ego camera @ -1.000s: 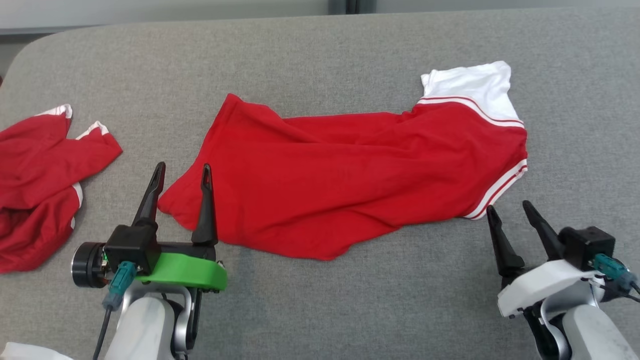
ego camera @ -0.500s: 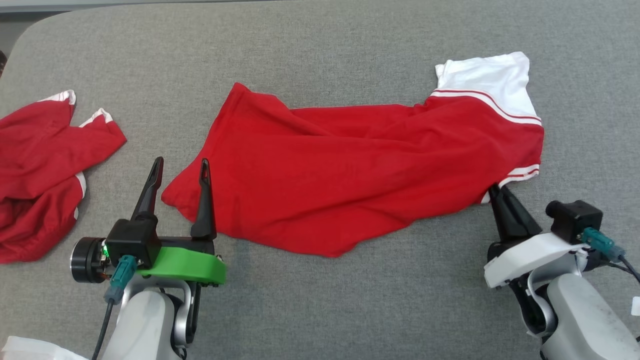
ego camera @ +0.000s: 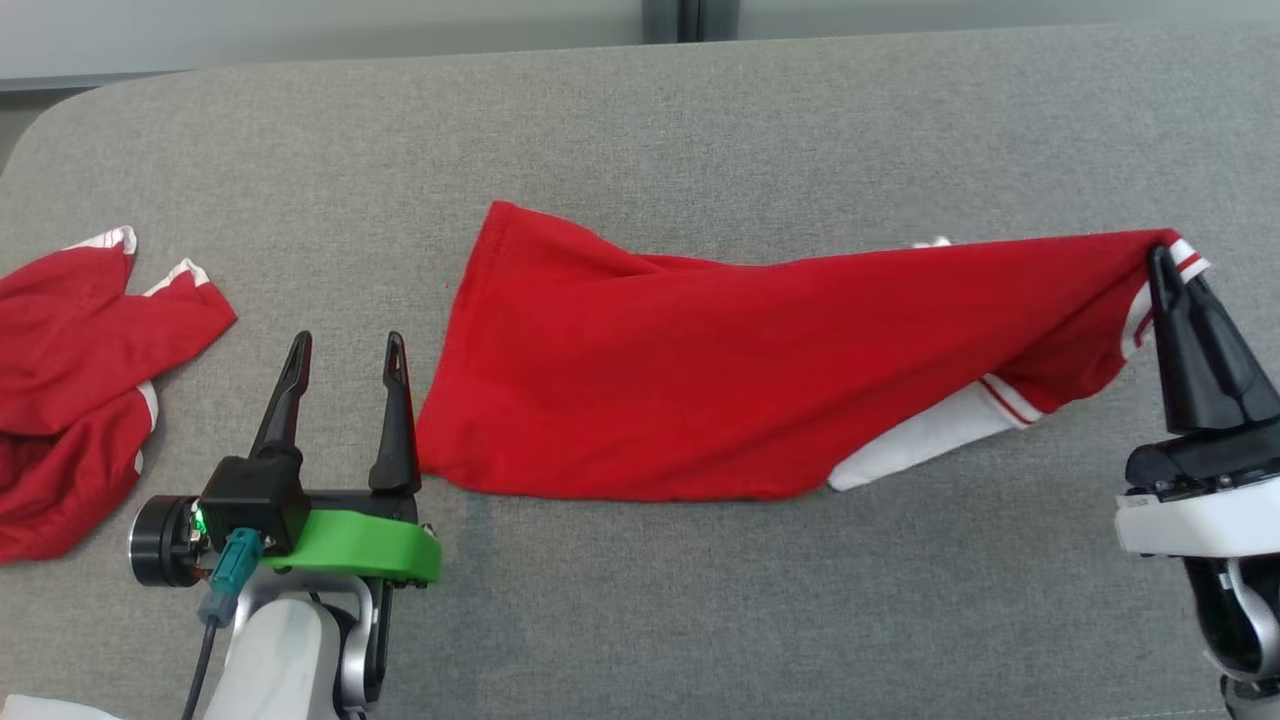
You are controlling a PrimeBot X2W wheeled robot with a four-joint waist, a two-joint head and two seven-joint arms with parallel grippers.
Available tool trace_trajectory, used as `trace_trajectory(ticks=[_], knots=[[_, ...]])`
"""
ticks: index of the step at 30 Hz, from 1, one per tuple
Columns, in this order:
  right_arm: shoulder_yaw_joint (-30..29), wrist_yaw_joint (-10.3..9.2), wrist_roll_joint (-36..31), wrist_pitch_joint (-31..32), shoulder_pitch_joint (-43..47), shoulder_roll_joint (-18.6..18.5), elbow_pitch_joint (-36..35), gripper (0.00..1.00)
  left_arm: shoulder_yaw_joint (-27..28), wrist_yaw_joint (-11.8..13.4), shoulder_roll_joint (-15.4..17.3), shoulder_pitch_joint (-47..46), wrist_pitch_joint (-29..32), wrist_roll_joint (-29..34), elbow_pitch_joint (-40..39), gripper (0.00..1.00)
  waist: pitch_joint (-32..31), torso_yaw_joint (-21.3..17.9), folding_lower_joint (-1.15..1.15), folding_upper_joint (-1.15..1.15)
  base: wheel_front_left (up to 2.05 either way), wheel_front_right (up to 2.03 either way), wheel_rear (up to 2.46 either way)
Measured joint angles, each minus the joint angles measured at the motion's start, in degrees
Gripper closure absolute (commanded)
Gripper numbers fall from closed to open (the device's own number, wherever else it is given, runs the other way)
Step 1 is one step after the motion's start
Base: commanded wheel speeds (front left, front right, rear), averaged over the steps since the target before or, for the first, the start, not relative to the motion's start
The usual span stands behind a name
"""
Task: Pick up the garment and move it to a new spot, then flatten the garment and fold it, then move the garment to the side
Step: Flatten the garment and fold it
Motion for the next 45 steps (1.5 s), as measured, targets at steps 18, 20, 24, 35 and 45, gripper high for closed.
trace_trajectory(ticks=[18,20,24,35,45], knots=[[-0.66,0.01,2.87,5.23,-13.22,-7.86,10.82,1.00,-1.31,-0.51,-1.43,-4.09,-0.02,0.70,-2.26,0.00,5.61,2.07,0.00,0.00,0.00,0.00,0.00],[0.73,0.00,3.74,4.43,-16.61,-9.06,14.48,1.00,-1.71,-0.71,-1.87,-4.97,-0.02,0.94,-2.26,0.00,6.83,2.50,0.00,0.00,0.00,0.00,0.00],[3.61,0.01,5.17,2.70,-24.36,-11.73,22.19,1.00,-2.43,-1.14,-2.56,-6.80,-0.02,1.38,-2.04,0.00,9.35,3.58,0.00,0.00,0.00,0.00,0.00],[10.15,0.01,6.58,-2.77,-33.42,-11.95,38.61,0.00,-2.16,-1.55,-3.38,-7.73,-0.02,2.00,-0.63,0.00,11.26,5.75,0.00,0.00,0.00,0.00,0.00],[4.08,0.01,3.48,-4.12,-20.22,-6.46,24.81,0.00,0.35,-1.54,-2.36,-4.44,-0.02,2.45,0.34,0.00,6.60,3.12,0.00,0.00,0.00,0.00,0.00]])
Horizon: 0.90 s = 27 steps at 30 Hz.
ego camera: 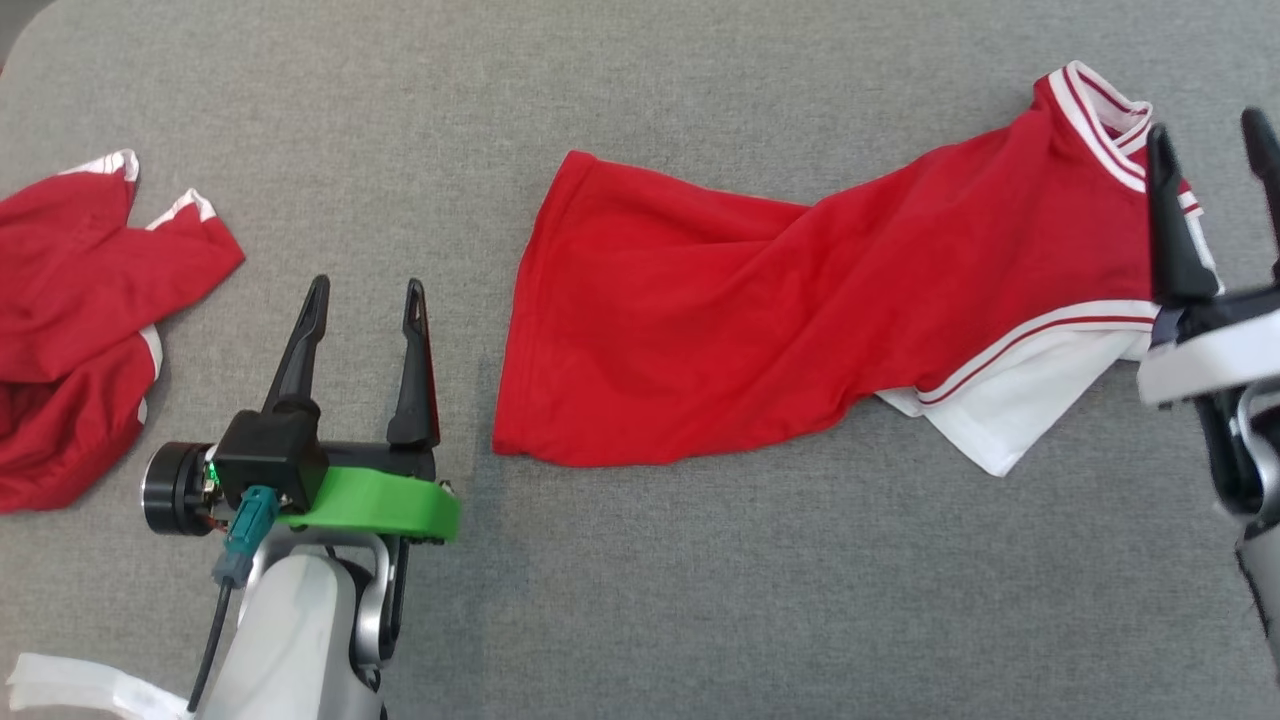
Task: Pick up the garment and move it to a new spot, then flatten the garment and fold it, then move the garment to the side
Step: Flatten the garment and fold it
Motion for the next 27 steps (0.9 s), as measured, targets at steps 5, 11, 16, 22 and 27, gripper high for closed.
trace_trajectory(ticks=[5,11,16,22,27], knots=[[-1.69,0.00,-1.41,-0.01,10.00,4.20,-7.45,0.00,0.99,0.03,0.97,2.55,0.00,-0.02,0.47,0.00,-3.20,-1.65,0.00,0.00,0.00,0.00,0.00],[-1.10,0.00,-2.30,-0.02,18.63,8.08,-12.73,0.00,1.49,0.35,1.66,4.80,0.02,-0.34,0.65,0.00,-6.41,-3.83,0.00,0.00,0.00,0.00,0.00],[-1.35,-0.01,-2.88,0.53,21.76,9.55,-15.25,0.00,1.78,0.78,2.30,6.30,0.40,-0.74,0.53,0.00,-8.22,-5.36,0.00,0.00,0.00,0.00,0.00],[-1.79,-0.01,-3.02,1.70,22.69,10.22,-16.78,0.00,1.71,1.13,2.72,6.70,0.86,-0.88,-0.04,0.00,-8.92,-6.06,0.00,0.00,0.00,0.00,0.00],[-1.87,-0.01,-3.08,2.53,22.76,10.42,-17.39,0.00,-0.11,0.35,2.83,6.27,2.88,-0.90,0.02,0.00,-8.27,-6.19,0.00,0.00,0.00,0.00,0.00]])
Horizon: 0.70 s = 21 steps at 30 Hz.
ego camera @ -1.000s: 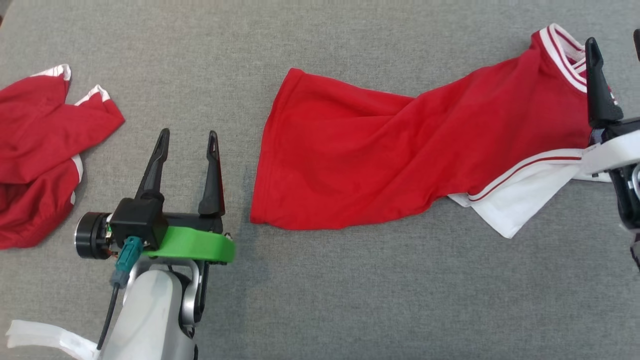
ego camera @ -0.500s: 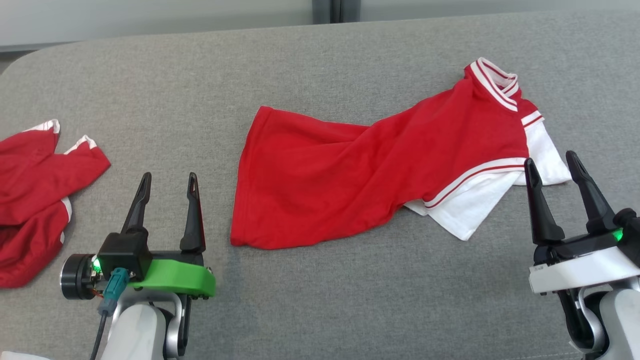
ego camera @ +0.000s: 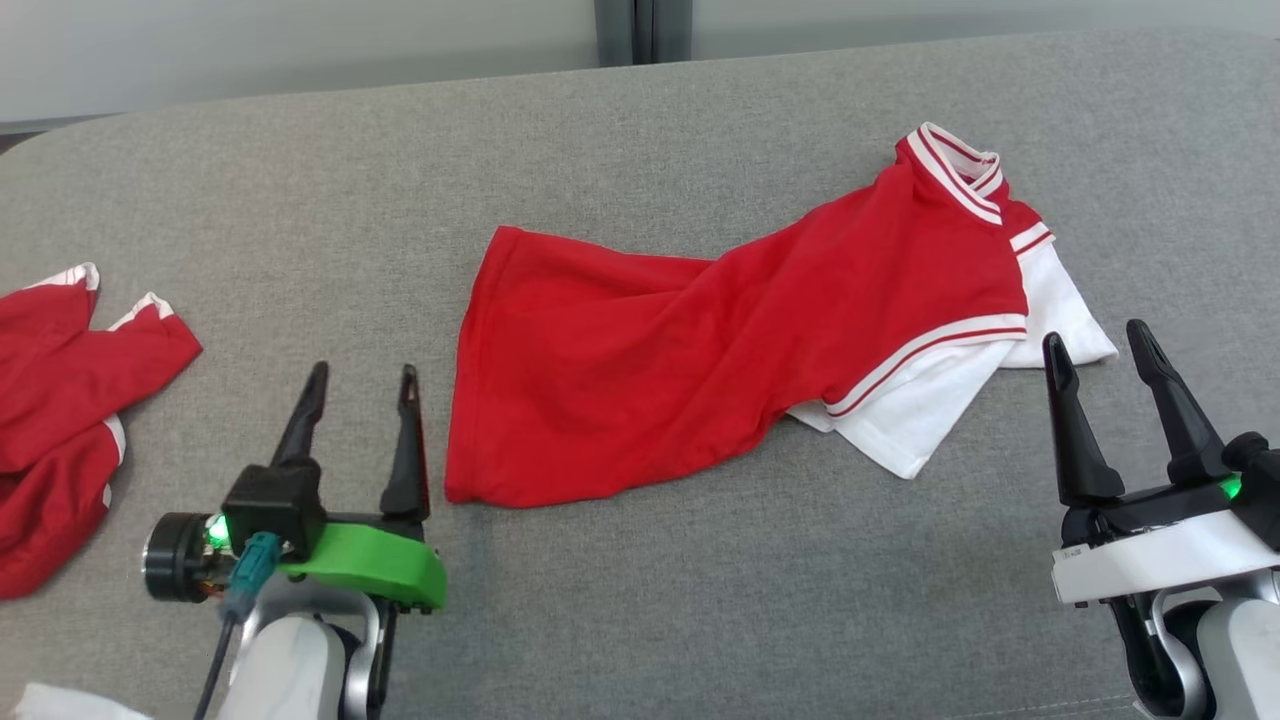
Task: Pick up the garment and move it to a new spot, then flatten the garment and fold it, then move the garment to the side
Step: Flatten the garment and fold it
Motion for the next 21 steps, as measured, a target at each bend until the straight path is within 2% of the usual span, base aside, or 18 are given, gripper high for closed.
trace_trajectory(ticks=[4,12,13,14,21], knots=[[0.64,0.00,0.04,0.27,0.13,0.29,-0.14,0.00,-2.12,-1.75,-0.88,-1.16,5.10,-1.26,3.70,0.00,1.37,-0.35,0.00,0.00,0.00,0.00,0.00],[1.01,0.01,0.48,-0.03,0.12,0.51,1.52,0.00,-3.58,-3.13,-1.68,0.02,13.51,-4.77,8.50,0.00,3.51,-2.06,0.00,0.00,0.00,0.00,0.00],[1.01,0.00,0.56,-0.03,0.12,0.51,1.83,0.00,-3.70,-3.16,-1.69,0.29,14.30,-5.10,8.56,0.18,3.65,-2.15,0.00,0.00,0.00,0.00,0.00],[1.09,0.00,0.75,0.07,0.14,0.48,2.92,0.00,-3.78,-3.16,-1.68,0.61,15.21,-5.39,8.25,1.00,3.92,-2.26,0.00,0.00,0.00,0.00,0.00],[4.90,0.00,2.02,1.18,-0.66,-0.34,10.47,0.00,-4.65,-3.33,-1.65,0.10,16.11,-5.58,6.89,1.00,4.95,-1.13,0.00,0.00,0.00,0.00,0.00]])
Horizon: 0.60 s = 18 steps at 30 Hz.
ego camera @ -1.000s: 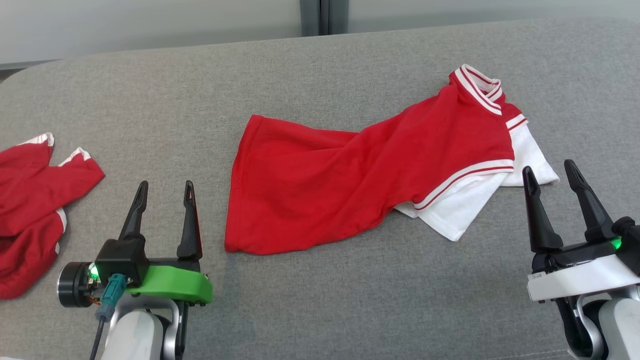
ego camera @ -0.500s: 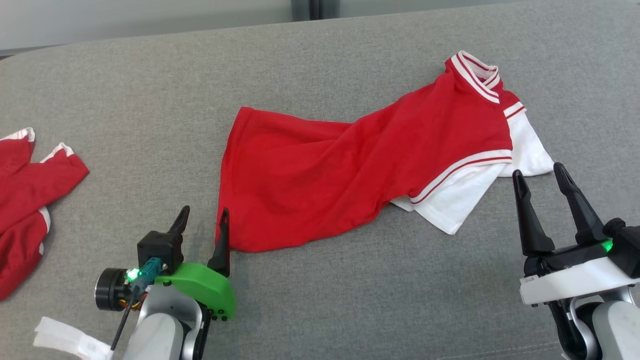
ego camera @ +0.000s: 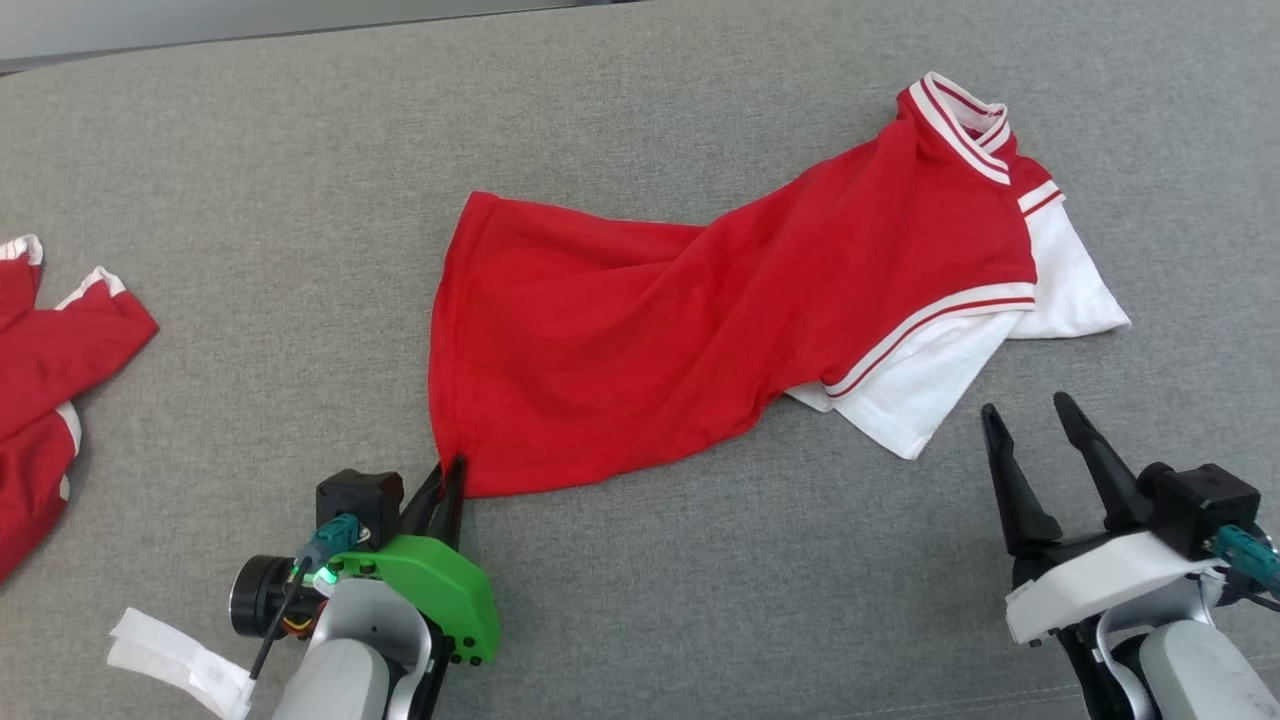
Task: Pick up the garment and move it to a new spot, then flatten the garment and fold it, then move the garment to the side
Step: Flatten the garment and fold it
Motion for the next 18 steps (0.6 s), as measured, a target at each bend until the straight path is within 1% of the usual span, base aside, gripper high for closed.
trace_trajectory(ticks=[6,11,12,13,14,18], knots=[[5.26,0.00,1.88,-0.40,-4.11,0.33,8.79,0.00,-1.26,-0.01,-0.34,-1.51,-0.85,0.44,-0.74,1.00,1.46,1.84,0.00,0.00,0.00,0.00,0.00],[7.65,0.00,3.04,-1.53,-7.79,0.87,15.92,0.00,-1.41,0.45,-0.59,-1.97,-2.44,0.51,-0.80,1.00,2.51,3.39,0.00,0.00,0.00,0.00,0.00],[8.01,0.00,3.45,-1.83,-8.20,0.88,16.64,0.25,-1.38,0.45,-0.58,-2.02,-2.79,0.49,-0.75,1.00,2.60,3.61,0.00,0.00,0.00,0.00,0.00],[8.62,-0.07,4.02,-2.03,-8.73,0.91,17.33,0.78,-1.40,0.45,-0.62,-2.04,-3.53,0.49,-0.78,1.00,2.70,3.88,0.00,0.00,0.00,0.00,0.00],[9.29,-0.07,4.64,-2.26,-9.07,0.74,17.90,1.00,-1.38,0.46,-0.65,-2.08,-4.12,0.49,-0.84,1.00,2.75,4.11,0.00,0.00,0.00,0.00,0.00],[9.46,-0.03,5.97,-3.09,-9.51,-0.10,16.80,1.00,-0.80,0.46,-0.63,-2.47,-7.89,0.31,-1.91,1.00,2.12,4.42,0.00,0.00,0.00,0.00,0.00]])
